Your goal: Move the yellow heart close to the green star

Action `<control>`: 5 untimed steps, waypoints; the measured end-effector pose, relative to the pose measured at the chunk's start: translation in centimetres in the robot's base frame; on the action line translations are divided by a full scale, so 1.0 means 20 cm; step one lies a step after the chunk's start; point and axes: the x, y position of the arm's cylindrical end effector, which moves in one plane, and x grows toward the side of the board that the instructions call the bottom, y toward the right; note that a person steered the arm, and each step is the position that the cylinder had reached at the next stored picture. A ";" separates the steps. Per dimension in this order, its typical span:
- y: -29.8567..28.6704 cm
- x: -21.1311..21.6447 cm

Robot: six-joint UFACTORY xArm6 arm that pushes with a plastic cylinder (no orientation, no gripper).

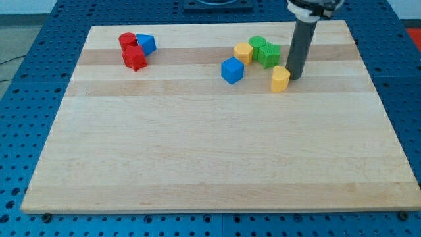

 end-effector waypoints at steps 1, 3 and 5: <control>-0.01 0.10; -0.18 0.39; -0.12 0.08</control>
